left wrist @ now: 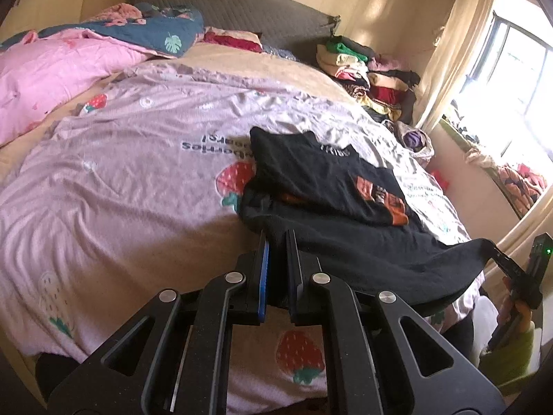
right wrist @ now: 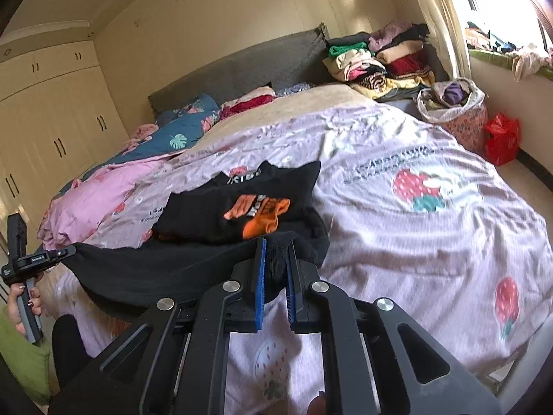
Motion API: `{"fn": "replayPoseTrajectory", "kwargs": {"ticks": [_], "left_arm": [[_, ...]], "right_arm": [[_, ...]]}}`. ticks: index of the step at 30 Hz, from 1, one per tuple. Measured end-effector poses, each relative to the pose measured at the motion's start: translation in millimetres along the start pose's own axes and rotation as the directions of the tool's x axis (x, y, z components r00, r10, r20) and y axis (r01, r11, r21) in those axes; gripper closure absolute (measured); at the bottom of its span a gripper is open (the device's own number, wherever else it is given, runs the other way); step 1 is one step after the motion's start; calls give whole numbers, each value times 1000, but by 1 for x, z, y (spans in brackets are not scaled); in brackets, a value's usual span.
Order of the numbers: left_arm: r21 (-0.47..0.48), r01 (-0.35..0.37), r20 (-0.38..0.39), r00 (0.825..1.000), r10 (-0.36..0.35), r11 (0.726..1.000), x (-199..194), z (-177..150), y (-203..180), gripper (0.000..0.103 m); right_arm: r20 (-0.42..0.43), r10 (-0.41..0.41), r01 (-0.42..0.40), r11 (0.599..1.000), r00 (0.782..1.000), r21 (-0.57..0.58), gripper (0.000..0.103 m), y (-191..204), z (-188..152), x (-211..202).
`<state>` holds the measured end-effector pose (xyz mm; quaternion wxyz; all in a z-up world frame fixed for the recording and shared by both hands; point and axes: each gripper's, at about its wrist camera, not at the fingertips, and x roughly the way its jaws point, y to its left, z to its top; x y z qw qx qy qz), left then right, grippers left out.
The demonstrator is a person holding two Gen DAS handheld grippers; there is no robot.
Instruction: Fold small clothes
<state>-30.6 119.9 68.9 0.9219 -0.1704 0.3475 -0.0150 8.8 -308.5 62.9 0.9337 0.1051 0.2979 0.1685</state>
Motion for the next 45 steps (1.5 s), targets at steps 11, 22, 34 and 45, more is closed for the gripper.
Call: {"fn": "replayPoseTrajectory", "kwargs": {"ticks": [11,22,34,45], "left_arm": [[-7,-9,49,999,10,1000,5,25,-2,100],[-67,33,81,996,-27,997,13,53,-1,100],[-131,49,129,991,-32,990,25,78,3,100],[-141,11,165,986,13,990,43,104,1,100]], "right_arm": [[60,-8,6,1000,998,21,94,2,33,14],[98,-25,19,998,995,58,94,3,61,25],[130,-89,83,995,988,52,94,8,80,41],[146,-138,130,989,980,65,94,9,106,73]]}}
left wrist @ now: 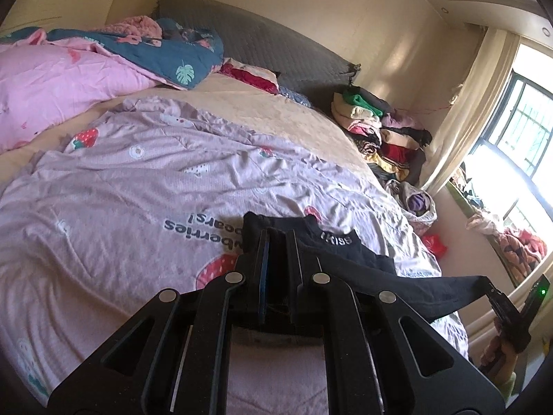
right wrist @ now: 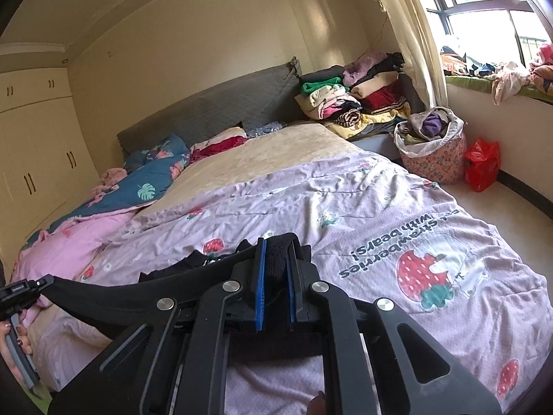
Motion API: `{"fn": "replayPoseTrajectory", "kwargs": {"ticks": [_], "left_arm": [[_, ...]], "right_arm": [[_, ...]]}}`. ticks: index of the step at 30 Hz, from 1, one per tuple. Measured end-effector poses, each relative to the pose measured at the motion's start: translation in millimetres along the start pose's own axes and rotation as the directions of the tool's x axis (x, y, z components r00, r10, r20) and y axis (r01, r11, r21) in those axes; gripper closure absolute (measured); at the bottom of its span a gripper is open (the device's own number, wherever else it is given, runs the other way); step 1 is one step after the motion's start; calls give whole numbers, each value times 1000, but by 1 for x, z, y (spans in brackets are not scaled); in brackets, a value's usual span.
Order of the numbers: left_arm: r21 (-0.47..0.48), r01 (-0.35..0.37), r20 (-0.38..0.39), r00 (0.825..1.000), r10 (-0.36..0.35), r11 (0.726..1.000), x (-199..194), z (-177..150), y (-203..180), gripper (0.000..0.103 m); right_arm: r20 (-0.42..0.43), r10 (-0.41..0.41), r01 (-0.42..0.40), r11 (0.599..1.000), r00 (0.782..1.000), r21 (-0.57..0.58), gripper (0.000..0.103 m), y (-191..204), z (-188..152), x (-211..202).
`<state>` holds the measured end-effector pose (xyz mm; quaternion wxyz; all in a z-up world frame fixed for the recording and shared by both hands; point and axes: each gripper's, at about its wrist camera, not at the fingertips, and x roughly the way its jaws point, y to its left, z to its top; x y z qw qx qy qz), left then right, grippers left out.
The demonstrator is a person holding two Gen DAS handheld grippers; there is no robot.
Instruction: Fold small clothes
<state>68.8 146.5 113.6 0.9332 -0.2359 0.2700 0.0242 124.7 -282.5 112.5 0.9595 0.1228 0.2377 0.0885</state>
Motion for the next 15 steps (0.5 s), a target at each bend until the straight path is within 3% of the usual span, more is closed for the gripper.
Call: {"fn": "replayPoseTrajectory", "kwargs": {"ticks": [11,15], "left_arm": [[-9,-51,-1,999,51,999,36,14,5,100],[-2,-108,37,993,108,994,44,21,9,102]], "right_arm": [[-26,-4,6,997,1000,80,94,-5,13,44],[-36,-6,10,992,999,124,94,-11,16,61]]}}
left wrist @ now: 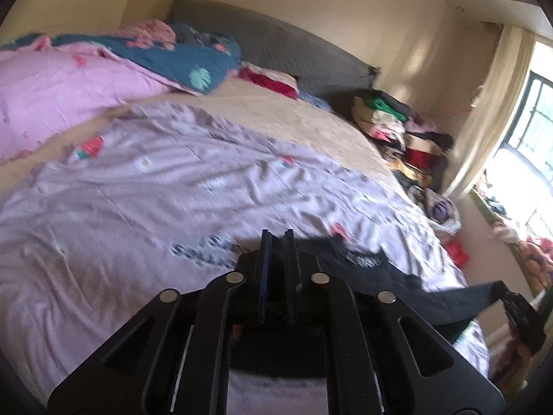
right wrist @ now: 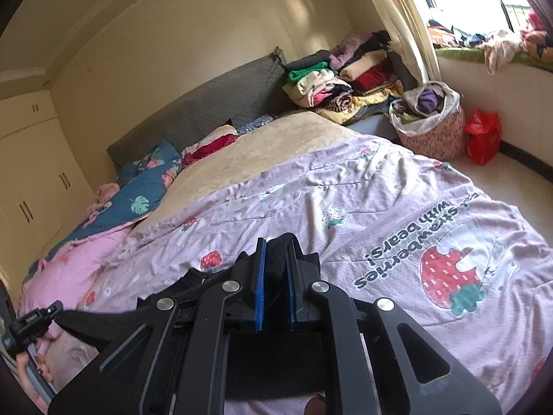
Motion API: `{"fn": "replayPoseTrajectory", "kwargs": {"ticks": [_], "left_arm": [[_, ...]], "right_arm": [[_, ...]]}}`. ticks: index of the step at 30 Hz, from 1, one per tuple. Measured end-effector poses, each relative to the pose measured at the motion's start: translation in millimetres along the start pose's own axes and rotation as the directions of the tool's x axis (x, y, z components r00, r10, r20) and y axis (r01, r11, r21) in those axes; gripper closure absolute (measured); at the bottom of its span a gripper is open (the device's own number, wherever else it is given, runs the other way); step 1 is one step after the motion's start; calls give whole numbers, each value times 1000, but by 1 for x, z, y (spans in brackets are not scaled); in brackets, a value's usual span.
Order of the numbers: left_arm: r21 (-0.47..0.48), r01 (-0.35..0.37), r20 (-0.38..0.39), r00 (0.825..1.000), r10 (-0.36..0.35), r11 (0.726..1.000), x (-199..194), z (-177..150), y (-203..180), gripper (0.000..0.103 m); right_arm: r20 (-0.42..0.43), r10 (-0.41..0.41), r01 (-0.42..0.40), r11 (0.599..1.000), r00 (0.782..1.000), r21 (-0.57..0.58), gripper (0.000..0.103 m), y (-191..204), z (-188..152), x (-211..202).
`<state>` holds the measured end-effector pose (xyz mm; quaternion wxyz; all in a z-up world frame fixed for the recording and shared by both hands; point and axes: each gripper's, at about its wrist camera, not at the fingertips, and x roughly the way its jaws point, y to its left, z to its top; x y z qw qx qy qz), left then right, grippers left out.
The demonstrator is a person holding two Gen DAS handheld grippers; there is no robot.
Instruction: Fold small clothes
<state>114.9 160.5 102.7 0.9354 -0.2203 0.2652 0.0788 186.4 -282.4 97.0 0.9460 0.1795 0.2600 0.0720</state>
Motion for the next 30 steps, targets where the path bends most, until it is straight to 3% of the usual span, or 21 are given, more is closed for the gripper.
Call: {"fn": "replayPoseTrajectory", "kwargs": {"ticks": [6,11,14,16,21,24,25,27,30], "left_arm": [[-8,-19,-11,1000,19,1000,18,3,6,102],[-4,16,-104,994,-16,1000,36,-21,9,101],[-53,61,-185,980,-70,997,48,-43,17,85],[-58,74,-224,971,-85,996,54,-57,18,69],[-41,118,-267,956,-124,992,60,-75,12,52],[6,106,-304,948,-100,994,70,-81,1,54],[18,99,-315,945,-88,995,73,-82,-2,74],[26,98,-323,943,-85,995,77,-83,-7,99],[2,121,-309,944,-114,993,77,-76,-8,100]], "right_arm": [[-47,-24,25,999,999,20,94,-9,-8,35],[-99,-85,84,996,991,-18,92,-20,-25,61],[-132,-88,88,996,987,-3,91,-31,-32,70],[-154,-79,81,997,985,7,91,-39,-37,74],[-177,-49,48,999,983,-8,87,-38,-40,77],[-177,-38,35,999,983,-21,85,-37,-40,76],[-177,-33,29,999,984,-23,85,-37,-39,76],[-176,-21,17,1000,984,-21,87,-38,-38,76],[-168,4,-4,1000,986,-2,92,-43,-36,75]]}}
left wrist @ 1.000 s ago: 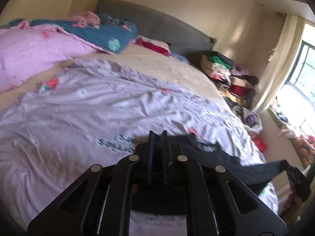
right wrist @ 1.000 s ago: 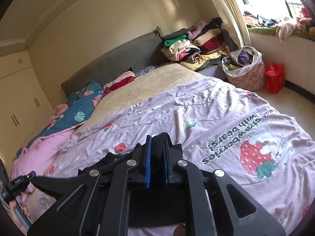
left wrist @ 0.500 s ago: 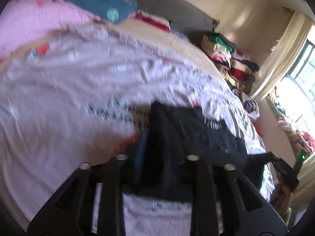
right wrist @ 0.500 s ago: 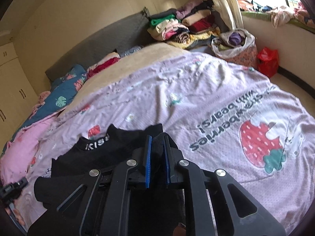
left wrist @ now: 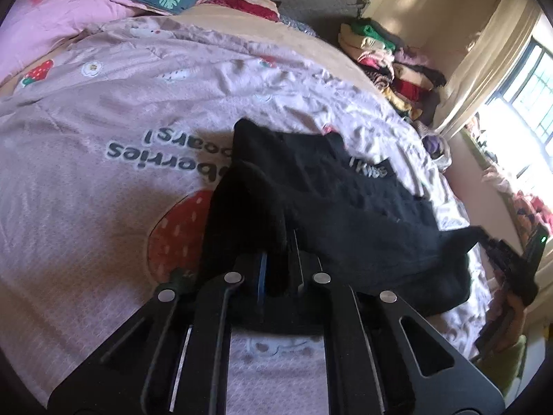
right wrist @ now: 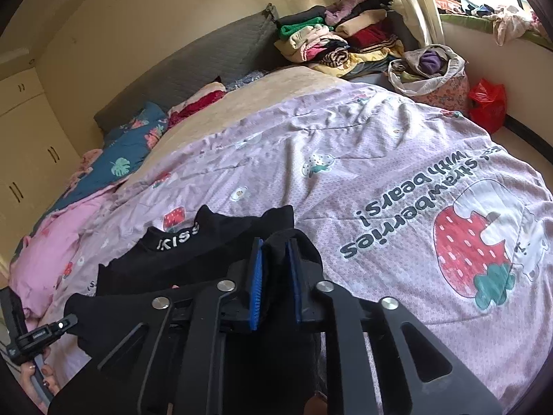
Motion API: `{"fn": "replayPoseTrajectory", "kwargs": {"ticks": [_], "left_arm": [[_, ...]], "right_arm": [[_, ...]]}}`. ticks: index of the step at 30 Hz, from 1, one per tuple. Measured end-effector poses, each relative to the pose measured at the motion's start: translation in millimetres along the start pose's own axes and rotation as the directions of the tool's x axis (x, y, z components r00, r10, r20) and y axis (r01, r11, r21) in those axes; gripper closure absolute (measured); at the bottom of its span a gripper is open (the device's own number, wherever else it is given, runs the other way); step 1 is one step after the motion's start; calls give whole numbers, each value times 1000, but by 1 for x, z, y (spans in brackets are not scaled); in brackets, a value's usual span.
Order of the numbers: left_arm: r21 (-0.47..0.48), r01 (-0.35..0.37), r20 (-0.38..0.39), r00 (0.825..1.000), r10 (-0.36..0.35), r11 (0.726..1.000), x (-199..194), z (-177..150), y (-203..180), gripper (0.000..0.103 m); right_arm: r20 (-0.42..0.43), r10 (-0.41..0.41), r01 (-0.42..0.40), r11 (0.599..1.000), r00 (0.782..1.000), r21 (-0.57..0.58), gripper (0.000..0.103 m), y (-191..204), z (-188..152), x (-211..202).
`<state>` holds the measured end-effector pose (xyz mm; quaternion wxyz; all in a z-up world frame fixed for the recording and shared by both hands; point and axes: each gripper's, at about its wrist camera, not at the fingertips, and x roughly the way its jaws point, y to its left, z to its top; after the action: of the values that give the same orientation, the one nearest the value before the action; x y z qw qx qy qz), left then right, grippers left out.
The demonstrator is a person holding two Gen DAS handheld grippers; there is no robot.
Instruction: Fold small clothes
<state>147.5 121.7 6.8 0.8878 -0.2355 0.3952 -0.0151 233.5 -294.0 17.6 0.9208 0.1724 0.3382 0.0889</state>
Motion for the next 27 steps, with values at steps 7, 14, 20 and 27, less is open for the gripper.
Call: {"fn": "replayPoseTrajectory", "kwargs": {"ticks": [7,14,20,27], "left_arm": [[-95,77,76,995,-70,993,-14,38,12,100],[-171,78,124,991,-57,982,-10,71,27,100],[-184,-2,127,992,26,983,7,82,37,101],[-204,-17,170,984,53,979,5,76,45,101]], "right_arm": [[23,44,-44,999,999,17,93,-2,16,2],[26,48,-48,999,999,0,93,5,31,21],[6,31,-32,999,999,10,93,1,33,39],[-3,-18,18,1000,1000,15,87,-5,30,44]]}}
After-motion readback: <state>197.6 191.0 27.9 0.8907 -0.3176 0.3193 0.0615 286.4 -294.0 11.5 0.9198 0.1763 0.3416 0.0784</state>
